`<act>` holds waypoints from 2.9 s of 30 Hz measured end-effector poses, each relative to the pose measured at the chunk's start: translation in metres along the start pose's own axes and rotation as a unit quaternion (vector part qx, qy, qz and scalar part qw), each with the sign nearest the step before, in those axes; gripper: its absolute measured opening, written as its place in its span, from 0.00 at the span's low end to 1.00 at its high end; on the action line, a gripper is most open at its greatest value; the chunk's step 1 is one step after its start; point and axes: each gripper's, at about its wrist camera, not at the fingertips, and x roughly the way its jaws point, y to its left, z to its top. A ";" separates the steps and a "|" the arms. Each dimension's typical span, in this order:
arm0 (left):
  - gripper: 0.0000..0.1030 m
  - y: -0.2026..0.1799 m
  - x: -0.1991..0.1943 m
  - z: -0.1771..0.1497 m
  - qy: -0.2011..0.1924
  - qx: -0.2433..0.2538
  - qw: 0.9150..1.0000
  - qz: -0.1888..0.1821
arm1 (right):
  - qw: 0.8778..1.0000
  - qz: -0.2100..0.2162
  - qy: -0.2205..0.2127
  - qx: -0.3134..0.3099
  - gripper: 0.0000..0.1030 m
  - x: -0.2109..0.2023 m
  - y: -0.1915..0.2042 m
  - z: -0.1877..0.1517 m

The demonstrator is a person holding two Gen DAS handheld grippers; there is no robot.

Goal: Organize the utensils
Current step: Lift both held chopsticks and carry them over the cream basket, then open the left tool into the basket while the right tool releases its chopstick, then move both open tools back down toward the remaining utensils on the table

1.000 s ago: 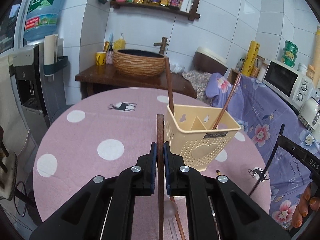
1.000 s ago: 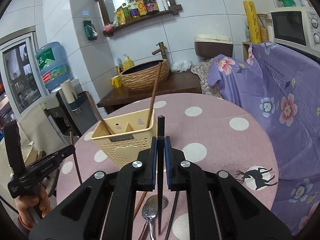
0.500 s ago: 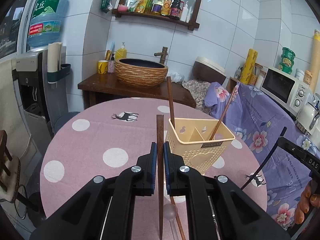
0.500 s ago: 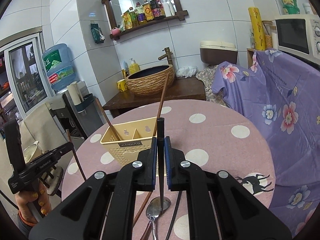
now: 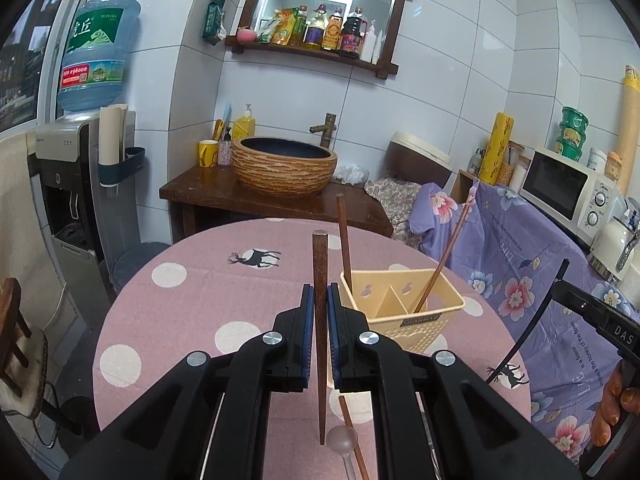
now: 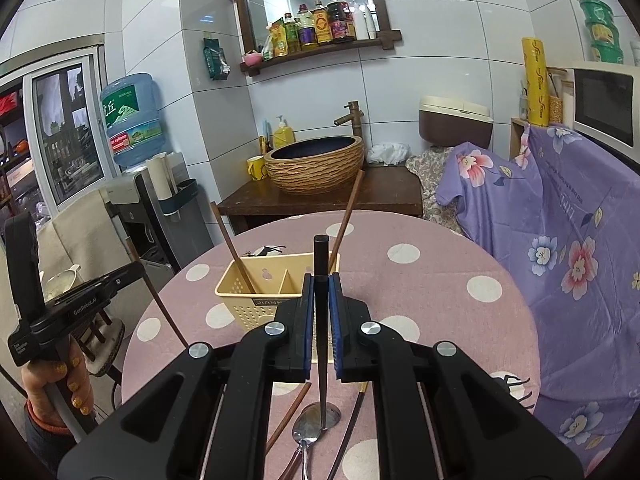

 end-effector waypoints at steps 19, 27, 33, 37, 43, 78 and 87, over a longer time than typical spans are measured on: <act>0.08 -0.034 -0.021 0.136 -0.083 -0.018 0.995 -0.048 | 0.994 0.001 -0.107 0.002 0.08 -0.022 0.026 0.134; 0.08 -0.050 0.035 0.101 -0.054 -0.007 0.998 -0.015 | 0.996 -0.028 -0.081 0.028 0.08 0.037 0.015 0.113; 0.08 -0.034 0.061 0.066 -0.011 -0.027 1.000 -0.011 | 0.998 -0.020 -0.030 0.044 0.08 0.072 0.006 0.083; 0.08 -0.027 0.071 0.048 0.013 -0.035 0.999 -0.010 | 0.999 -0.015 -0.010 0.046 0.08 0.083 0.006 0.068; 0.08 -0.023 0.077 0.032 0.024 -0.037 0.999 -0.001 | 0.999 -0.013 0.010 0.050 0.08 0.092 0.004 0.051; 0.88 -0.016 0.026 -0.057 0.000 0.007 1.000 0.024 | 0.995 -0.071 -0.062 -0.039 0.66 0.025 0.013 -0.042; 0.92 -0.007 0.023 -0.095 0.023 0.015 0.998 0.051 | 0.991 -0.123 -0.021 -0.042 0.76 0.035 -0.003 -0.096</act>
